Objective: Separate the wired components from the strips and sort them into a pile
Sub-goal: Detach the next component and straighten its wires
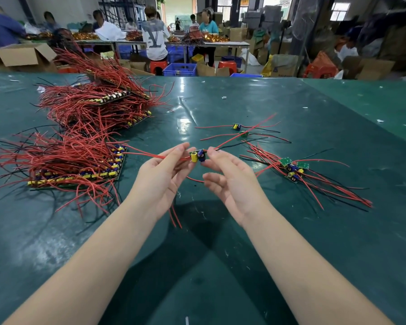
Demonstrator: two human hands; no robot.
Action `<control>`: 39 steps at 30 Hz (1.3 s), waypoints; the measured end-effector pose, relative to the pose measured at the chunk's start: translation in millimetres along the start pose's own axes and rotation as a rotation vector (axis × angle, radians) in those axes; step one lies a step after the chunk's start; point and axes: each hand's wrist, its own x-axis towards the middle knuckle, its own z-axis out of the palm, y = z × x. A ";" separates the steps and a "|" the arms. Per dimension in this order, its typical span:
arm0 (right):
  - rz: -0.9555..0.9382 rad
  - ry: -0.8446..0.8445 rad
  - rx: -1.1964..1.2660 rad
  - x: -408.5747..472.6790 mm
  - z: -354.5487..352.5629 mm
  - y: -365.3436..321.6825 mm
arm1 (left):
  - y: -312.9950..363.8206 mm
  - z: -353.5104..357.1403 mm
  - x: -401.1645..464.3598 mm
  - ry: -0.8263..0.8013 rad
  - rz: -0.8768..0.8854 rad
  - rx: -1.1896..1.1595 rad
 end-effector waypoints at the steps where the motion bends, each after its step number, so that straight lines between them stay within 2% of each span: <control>1: -0.004 -0.005 0.082 0.7 -0.7 -1.7 | 0.1 0.1 0.1 -0.002 -0.007 0.012; 4: -0.042 0.010 0.211 1.8 -2.6 -4.6 | -1.0 1.6 -0.2 -0.035 -0.033 -0.003; 8: -0.080 0.052 0.205 2.5 -4.9 -4.6 | -3.2 3.9 -2.8 -0.119 -0.030 -0.014; 13: -0.166 0.096 0.006 3.1 -6.7 -3.3 | -6.6 -0.4 -2.4 -0.085 -0.013 0.119; 18: -0.276 0.114 -0.243 3.6 -11.4 -6.2 | -6.0 -1.6 -1.6 -0.085 -0.019 0.121; 22: -0.266 -0.014 -0.177 3.8 -15.2 -13.9 | -1.7 -2.7 -0.3 -0.081 -0.081 0.058; 26: -0.361 -0.069 -0.295 3.9 -18.0 -19.0 | 4.9 -1.7 -0.4 -0.057 -0.166 0.028; 31: -0.462 -0.052 -0.396 1.0 -18.5 -19.8 | 9.1 -2.4 -0.8 -0.064 -0.249 0.044; 39: -0.497 0.024 -0.331 1.8 -15.3 -13.6 | 8.4 -4.2 -0.7 -0.127 -0.220 0.112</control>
